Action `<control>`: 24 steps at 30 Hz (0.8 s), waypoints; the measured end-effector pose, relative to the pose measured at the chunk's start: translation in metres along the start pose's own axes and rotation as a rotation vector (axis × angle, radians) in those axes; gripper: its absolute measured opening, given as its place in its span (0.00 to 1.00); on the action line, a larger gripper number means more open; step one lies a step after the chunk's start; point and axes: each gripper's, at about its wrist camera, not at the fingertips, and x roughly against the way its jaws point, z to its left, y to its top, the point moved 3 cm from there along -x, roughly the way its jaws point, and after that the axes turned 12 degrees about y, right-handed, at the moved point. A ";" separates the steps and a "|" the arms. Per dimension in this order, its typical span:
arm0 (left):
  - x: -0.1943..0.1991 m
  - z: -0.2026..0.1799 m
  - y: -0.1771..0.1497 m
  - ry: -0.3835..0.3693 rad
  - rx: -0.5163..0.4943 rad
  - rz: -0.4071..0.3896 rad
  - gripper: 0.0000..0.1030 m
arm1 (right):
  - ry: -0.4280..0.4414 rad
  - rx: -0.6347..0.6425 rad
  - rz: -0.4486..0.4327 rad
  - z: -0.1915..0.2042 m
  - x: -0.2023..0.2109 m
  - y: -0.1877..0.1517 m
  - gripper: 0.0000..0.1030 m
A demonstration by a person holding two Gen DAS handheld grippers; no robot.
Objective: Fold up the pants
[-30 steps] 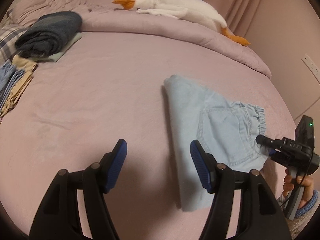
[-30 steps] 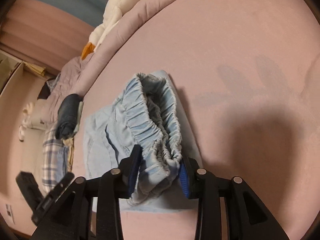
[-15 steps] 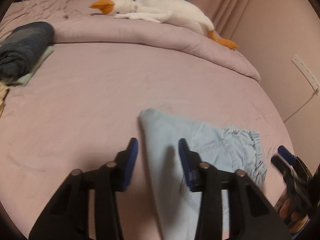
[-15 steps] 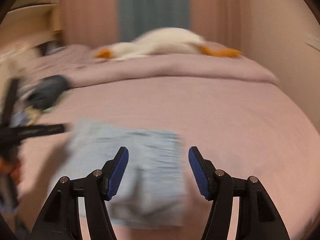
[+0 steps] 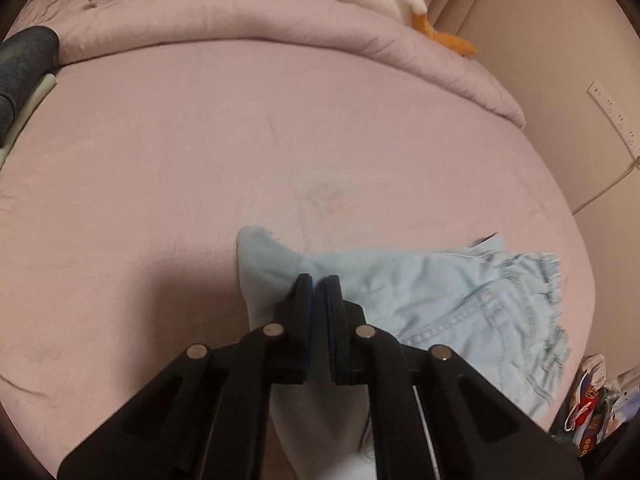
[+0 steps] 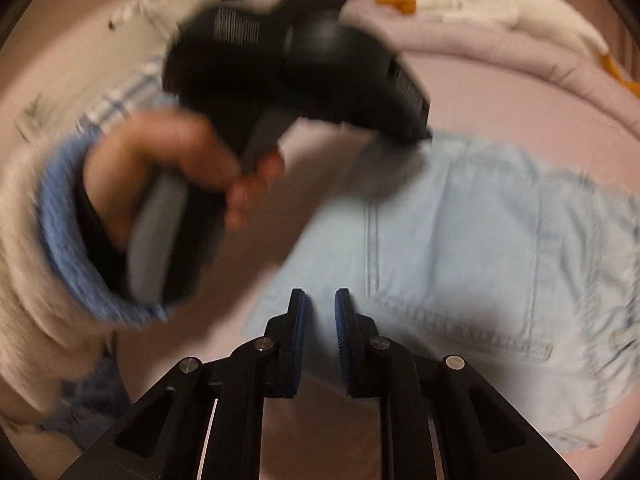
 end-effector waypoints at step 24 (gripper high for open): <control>0.045 -0.026 -0.089 0.120 -0.198 -0.024 0.12 | -0.299 -0.272 -0.152 -0.112 0.106 -0.013 0.17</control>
